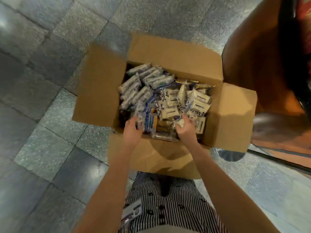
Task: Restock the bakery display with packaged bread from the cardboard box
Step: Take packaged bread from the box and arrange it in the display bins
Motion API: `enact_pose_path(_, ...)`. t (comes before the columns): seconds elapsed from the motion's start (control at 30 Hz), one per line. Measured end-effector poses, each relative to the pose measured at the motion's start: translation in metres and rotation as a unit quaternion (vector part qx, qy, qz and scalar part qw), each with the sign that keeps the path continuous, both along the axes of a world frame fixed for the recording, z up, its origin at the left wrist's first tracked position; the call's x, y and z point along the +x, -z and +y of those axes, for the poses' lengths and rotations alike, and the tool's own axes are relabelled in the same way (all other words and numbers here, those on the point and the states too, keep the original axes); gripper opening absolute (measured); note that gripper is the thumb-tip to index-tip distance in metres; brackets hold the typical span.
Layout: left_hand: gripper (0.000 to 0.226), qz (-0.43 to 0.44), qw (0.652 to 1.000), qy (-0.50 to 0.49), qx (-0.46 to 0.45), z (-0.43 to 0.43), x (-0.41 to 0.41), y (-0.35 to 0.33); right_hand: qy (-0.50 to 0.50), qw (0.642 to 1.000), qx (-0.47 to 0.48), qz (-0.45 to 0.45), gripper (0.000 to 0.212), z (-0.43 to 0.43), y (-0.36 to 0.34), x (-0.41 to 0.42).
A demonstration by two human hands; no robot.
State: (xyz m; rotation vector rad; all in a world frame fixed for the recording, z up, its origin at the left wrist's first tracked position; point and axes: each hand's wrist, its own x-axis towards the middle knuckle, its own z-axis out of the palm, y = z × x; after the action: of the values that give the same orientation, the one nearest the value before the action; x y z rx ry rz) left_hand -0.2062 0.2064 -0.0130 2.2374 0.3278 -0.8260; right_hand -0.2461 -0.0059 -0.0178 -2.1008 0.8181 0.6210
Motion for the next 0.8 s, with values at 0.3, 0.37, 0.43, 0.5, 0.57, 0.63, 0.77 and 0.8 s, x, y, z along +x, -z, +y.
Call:
enact_pose_path(0.3,0.054,0.047,0.998,-0.027,-0.01,-0.002,0.063,0.066,-0.037,0.996,-0.086,-0.001,0.053,-0.022,0.063,0.087)
enact_pose_path(0.37,0.054,0.049,0.998,-0.04,-0.022,-0.001,0.069,0.082,-0.062,0.993,-0.102,-0.004,0.054,-0.029,0.079,0.102)
enact_pose_path(0.43,0.055,0.05,0.997,-0.05,-0.017,-0.003,0.074,0.095,-0.111,0.986,-0.124,0.004,0.054,-0.033,0.092,0.112)
enact_pose_path(0.5,0.052,0.038,0.997,-0.062,-0.011,-0.006,0.076,0.105,-0.154,0.977,-0.141,0.028,0.054,-0.032,0.102,0.116)
enact_pose_path(0.57,0.046,0.012,0.997,-0.072,-0.01,-0.008,0.077,0.111,-0.15,0.978,-0.136,0.042,0.055,-0.03,0.108,0.117)
enact_pose_path(0.63,0.043,-0.002,0.997,-0.083,-0.011,-0.01,0.077,0.113,-0.128,0.982,-0.129,0.044,0.056,-0.03,0.114,0.117)
enact_pose_path(0.77,0.048,-0.002,0.995,-0.095,-0.017,-0.014,0.075,0.118,-0.11,0.982,-0.148,0.03,0.046,-0.033,0.123,0.118)
enact_pose_path(0.8,0.048,0.0,0.995,-0.098,-0.014,-0.015,0.075,0.118,-0.102,0.983,-0.153,0.019,0.041,-0.034,0.122,0.118)
